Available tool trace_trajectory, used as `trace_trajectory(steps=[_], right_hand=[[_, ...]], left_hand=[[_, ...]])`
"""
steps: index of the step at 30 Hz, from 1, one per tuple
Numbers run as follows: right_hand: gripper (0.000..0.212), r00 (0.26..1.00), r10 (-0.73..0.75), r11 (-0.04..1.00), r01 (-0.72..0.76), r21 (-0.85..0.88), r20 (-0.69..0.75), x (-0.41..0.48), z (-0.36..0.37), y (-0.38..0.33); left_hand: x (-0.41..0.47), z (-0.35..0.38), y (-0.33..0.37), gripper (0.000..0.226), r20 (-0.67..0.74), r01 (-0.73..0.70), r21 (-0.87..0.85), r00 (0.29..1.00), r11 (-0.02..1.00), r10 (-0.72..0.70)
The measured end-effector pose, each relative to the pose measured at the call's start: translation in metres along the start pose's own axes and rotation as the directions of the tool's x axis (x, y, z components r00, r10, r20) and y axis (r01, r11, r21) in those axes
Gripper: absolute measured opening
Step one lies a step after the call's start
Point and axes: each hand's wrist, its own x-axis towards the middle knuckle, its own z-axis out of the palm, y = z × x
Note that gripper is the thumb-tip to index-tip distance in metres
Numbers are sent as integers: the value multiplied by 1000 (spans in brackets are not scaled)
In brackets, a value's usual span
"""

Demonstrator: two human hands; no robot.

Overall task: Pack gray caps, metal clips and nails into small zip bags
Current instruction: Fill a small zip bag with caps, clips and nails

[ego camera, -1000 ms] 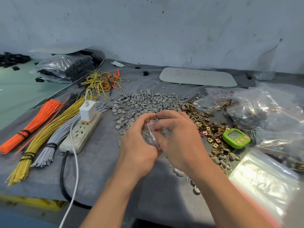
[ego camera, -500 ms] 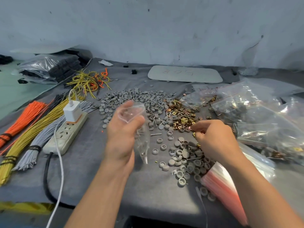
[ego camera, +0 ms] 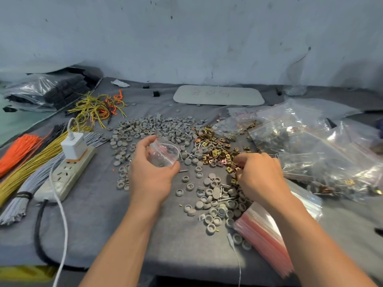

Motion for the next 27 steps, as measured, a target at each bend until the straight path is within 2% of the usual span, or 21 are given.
trace_trajectory(steps=[5, 8, 10, 14, 18, 21, 25, 27], right_hand=[[40, 994, -104, 993, 106, -48, 33, 11, 5, -19], [44, 985, -155, 968, 167, -187, 80, 16, 15, -27], [48, 982, -167, 959, 183, -217, 93, 20, 20, -28], [32, 980, -194, 967, 198, -158, 42, 22, 23, -31], [26, 978, -195, 974, 202, -103, 68, 18, 23, -34], [18, 977, -202, 970, 209, -127, 68, 13, 22, -36], [11, 979, -206, 970, 206, -132, 11, 5, 22, -41], [13, 980, -184, 983, 184, -11, -76, 1, 22, -46]], left_hand=[[3, -1, -5, 70, 99, 20, 34, 995, 999, -23], [3, 0, -4, 60, 157, 34, 64, 987, 997, -44], [2, 0, -5, 58, 180, 23, 71, 983, 997, -36], [3, -3, -7, 61, 200, 7, 107, 979, 994, -28], [7, -7, -8, 59, 191, 2, 105, 981, 994, -23], [7, -7, -9, 61, 193, -15, 129, 981, 992, -11], [5, -7, -10, 62, 198, -38, 165, 980, 986, 4], [5, -7, -11, 62, 198, -51, 188, 980, 981, 13]])
